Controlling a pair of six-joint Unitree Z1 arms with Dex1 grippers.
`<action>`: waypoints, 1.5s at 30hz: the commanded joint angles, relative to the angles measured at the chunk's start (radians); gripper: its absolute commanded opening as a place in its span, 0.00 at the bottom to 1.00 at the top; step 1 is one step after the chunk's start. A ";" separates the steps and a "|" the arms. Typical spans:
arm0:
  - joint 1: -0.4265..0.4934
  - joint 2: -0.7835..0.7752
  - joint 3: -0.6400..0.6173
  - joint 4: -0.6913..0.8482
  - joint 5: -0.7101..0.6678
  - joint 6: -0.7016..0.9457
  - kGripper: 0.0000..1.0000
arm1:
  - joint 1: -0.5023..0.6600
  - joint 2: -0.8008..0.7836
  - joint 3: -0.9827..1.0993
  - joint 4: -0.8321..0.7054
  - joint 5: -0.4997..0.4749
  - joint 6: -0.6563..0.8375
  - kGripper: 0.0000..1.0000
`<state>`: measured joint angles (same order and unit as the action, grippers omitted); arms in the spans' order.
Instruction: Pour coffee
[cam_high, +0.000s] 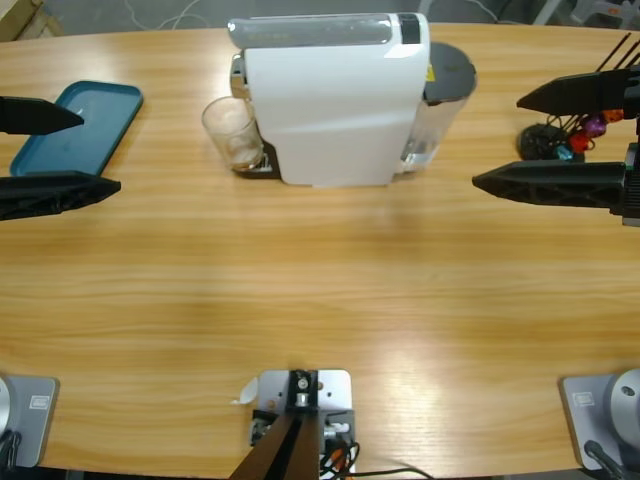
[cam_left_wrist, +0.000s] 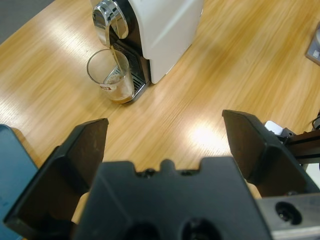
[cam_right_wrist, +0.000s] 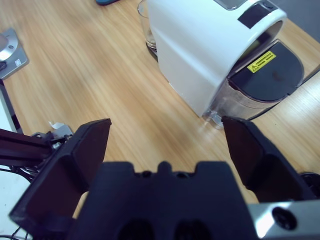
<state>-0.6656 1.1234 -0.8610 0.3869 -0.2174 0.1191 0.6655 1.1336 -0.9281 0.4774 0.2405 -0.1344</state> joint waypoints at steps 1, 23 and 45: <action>-0.006 -0.001 0.005 0.018 0.003 -0.006 1.00 | -0.012 -0.009 0.025 -0.008 -0.010 -0.005 1.00; -0.005 -0.003 0.023 0.015 0.015 -0.013 1.00 | -0.012 -0.038 0.049 -0.013 -0.017 -0.005 1.00; -0.006 -0.024 0.032 0.015 0.003 -0.018 1.00 | -0.010 -0.052 0.063 -0.013 -0.025 -0.005 1.00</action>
<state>-0.6656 1.1234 -0.8628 0.3873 -0.2152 0.1134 0.6655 1.1126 -0.9004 0.4747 0.2302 -0.1344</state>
